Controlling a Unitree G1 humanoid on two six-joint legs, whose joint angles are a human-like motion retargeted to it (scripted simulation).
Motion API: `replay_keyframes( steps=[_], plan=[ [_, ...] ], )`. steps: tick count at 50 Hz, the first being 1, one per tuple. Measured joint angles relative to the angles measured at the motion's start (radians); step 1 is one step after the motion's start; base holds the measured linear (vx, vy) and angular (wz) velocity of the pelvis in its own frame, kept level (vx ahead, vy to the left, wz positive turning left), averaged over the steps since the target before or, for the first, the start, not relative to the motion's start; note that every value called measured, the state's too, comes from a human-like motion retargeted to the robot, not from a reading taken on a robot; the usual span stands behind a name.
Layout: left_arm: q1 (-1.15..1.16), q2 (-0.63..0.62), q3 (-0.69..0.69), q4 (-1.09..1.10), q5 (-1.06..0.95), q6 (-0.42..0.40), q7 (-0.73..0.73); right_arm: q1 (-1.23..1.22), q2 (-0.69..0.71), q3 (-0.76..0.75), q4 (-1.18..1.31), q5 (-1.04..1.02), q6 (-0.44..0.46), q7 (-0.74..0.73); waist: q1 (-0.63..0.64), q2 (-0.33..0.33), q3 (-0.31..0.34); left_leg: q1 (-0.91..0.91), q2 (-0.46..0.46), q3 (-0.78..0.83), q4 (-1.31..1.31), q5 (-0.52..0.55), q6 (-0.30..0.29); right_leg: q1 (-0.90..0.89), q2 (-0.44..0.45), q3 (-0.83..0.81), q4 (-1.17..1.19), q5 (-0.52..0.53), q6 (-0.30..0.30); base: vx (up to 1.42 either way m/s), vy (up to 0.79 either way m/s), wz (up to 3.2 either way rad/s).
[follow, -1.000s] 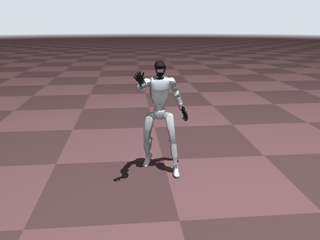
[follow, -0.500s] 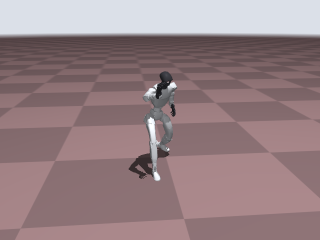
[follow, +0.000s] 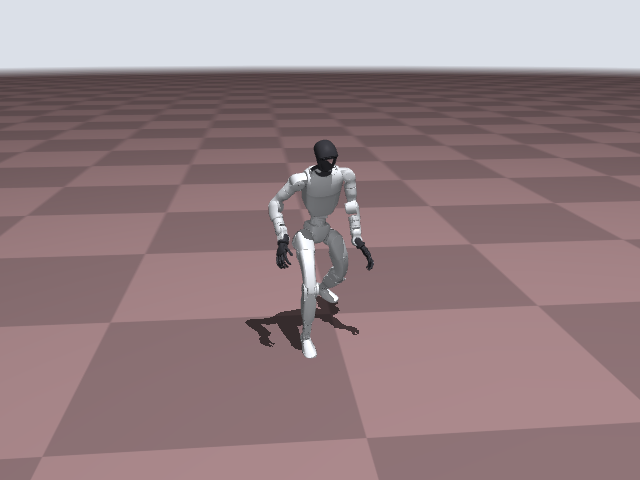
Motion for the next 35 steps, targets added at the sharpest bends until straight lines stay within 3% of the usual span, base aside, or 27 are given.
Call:
replay_keyframes(
  steps=[3, 5, 7, 8, 10, 12, 16, 19, 20, 21, 23, 25, 27, 29, 30, 32, 35],
  plan=[
    [-0.225, 0.001, 0.027, -0.045, -0.101, -0.022, -0.082, 0.429, 0.131, -0.129, 0.072, -0.081, 0.000, 0.042, -0.151, -0.027, -0.109, 0.106, -0.093, -0.033, -0.329, 0.493, -0.066, 0.270, -0.006, -0.062, -0.337, 0.143, 0.000, 0.45, -0.23, 1.01],
    [-0.374, 0.031, 0.013, -0.109, -0.160, -0.046, -0.124, 0.643, 0.216, -0.232, 0.164, -0.019, 0.003, 0.136, -0.218, -0.063, -0.165, 0.104, -0.177, -0.112, -0.431, 0.736, -0.125, 0.501, 0.026, -0.096, -0.703, 0.339, 0.000, 0.24, -0.27, 0.61],
    [-0.546, 0.087, -0.040, -0.194, -0.171, -0.073, -0.128, 0.754, 0.312, -0.302, 0.326, 0.111, 0.037, 0.248, -0.182, -0.100, -0.219, 0.037, -0.268, -0.140, -0.419, 0.725, -0.147, 0.615, 0.093, -0.055, -0.932, 0.454, 0.000, 0.07, -0.34, -0.78],
    [-0.656, 0.114, -0.080, -0.232, -0.178, -0.082, -0.122, 0.768, 0.354, -0.308, 0.434, 0.189, 0.067, 0.298, -0.145, -0.109, -0.221, 0.019, -0.295, -0.143, -0.438, 0.710, -0.147, 0.677, 0.138, -0.020, -1.004, 0.453, 0.000, 0.04, -0.25, -1.45],
    [-0.882, 0.189, -0.143, -0.309, -0.173, -0.084, -0.109, 0.783, 0.409, -0.281, 0.641, 0.295, 0.115, 0.393, -0.047, -0.115, -0.229, -0.030, -0.325, -0.095, -0.470, 0.705, -0.147, 0.742, 0.195, 0.060, -0.981, 0.362, 0.000, 0.07, -0.04, -2.02],
    [-1.103, 0.295, -0.191, -0.392, -0.176, -0.075, -0.084, 0.775, 0.405, -0.199, 0.788, 0.258, 0.148, 0.489, 0.053, -0.110, -0.231, -0.101, -0.376, -0.008, -0.510, 0.744, -0.093, 0.755, 0.194, 0.118, -0.839, 0.295, -0.003, 0.04, 0.26, -2.65],
    [-1.520, 0.617, -0.409, -0.520, -0.293, -0.104, -0.055, 0.668, 0.320, 0.006, 0.894, -0.065, 0.175, 0.638, 0.154, -0.110, -0.137, -0.210, -0.387, 0.021, -0.600, 0.805, -0.050, 0.866, 0.186, 0.109, -0.573, 0.262, -0.067, 0.05, 0.13, -3.09],
    [-1.842, 0.680, -0.577, -0.501, -0.461, -0.208, -0.065, 0.581, 0.290, -0.015, 0.904, -0.051, 0.188, 0.728, 0.315, -0.115, -0.044, -0.289, -0.399, -0.077, -0.672, 0.827, -0.069, 0.974, 0.187, 0.262, -0.474, 0.267, -0.031, 0.12, 0.03, -3.12],
    [-1.906, 0.726, -0.651, -0.505, -0.523, -0.238, -0.076, 0.552, 0.285, -0.057, 0.939, -0.024, 0.200, 0.711, 0.350, -0.119, -0.041, -0.324, -0.404, -0.121, -0.680, 0.840, -0.082, 1.009, 0.196, 0.344, -0.467, 0.282, -0.011, 0.13, -0.03, -2.83],
    [-1.935, 0.736, -0.675, -0.481, -0.548, -0.216, -0.090, 0.537, 0.283, -0.105, 0.976, -0.006, 0.229, 0.675, 0.380, -0.139, -0.066, -0.373, -0.419, -0.127, -0.638, 0.828, -0.082, 1.042, 0.176, 0.396, -0.477, 0.271, -0.004, 0.11, -0.04, -2.42],
    [-1.957, 0.781, -0.753, -0.459, -0.601, -0.177, -0.091, 0.520, 0.272, -0.199, 1.034, 0.033, 0.278, 0.537, 0.407, -0.208, -0.145, -0.553, -0.483, -0.054, -0.366, 0.679, -0.036, 1.084, 0.051, 0.422, -0.481, 0.131, -0.005, 0.03, 0.00, -1.40],
    [-1.972, 0.825, -0.866, -0.442, -0.632, -0.175, -0.041, 0.527, 0.262, -0.255, 1.038, 0.086, 0.269, 0.334, 0.408, -0.249, -0.215, -0.795, -0.470, 0.037, 0.102, 0.452, 0.013, 1.128, -0.064, 0.344, -0.450, -0.162, -0.034, -0.06, 0.00, -0.42],
    [-2.026, 0.855, -0.973, -0.443, -0.630, -0.198, -0.041, 0.459, 0.269, -0.205, 0.995, 0.158, 0.247, 0.298, 0.408, -0.247, -0.183, -0.965, -0.427, 0.046, 0.416, 0.370, 0.042, 1.130, -0.105, 0.298, -0.336, -0.437, -0.074, -0.17, -0.05, -0.02],
    [-2.069, 0.838, -1.018, -0.413, -0.574, -0.181, -0.034, 0.315, 0.293, -0.092, 0.963, 0.210, 0.239, 0.272, 0.383, -0.282, -0.139, -1.081, -0.414, 0.045, 0.592, 0.335, 0.062, 1.075, -0.134, 0.312, -0.165, -0.623, -0.085, -0.21, -0.06, 0.25],
    [-2.073, 0.838, -1.039, -0.409, -0.547, -0.181, -0.018, 0.226, 0.307, -0.027, 0.955, 0.233, 0.231, 0.243, 0.364, -0.307, -0.122, -1.125, -0.415, 0.050, 0.645, 0.326, 0.071, 1.044, -0.149, 0.325, -0.092, -0.683, -0.083, -0.15, -0.05, 0.49],
    [-1.926, 0.848, -0.957, -0.465, -0.522, -0.173, -0.005, 0.041, 0.362, 0.036, 0.992, 0.216, 0.225, 0.218, 0.334, -0.332, -0.126, -1.176, -0.432, 0.043, 0.686, 0.323, 0.060, 1.035, -0.160, 0.297, -0.048, -0.732, -0.071, -0.06, -0.05, 0.77],
    [-1.425, 0.807, -0.615, -0.621, -0.469, -0.126, -0.047, -0.241, 0.442, 0.059, 1.104, 0.233, 0.226, 0.215, 0.342, -0.331, -0.159, -1.149, -0.477, 0.015, 0.616, 0.342, 0.042, 1.105, -0.138, 0.218, -0.151, -0.673, -0.068, 0.13, -0.06, 0.72]
  ],
)
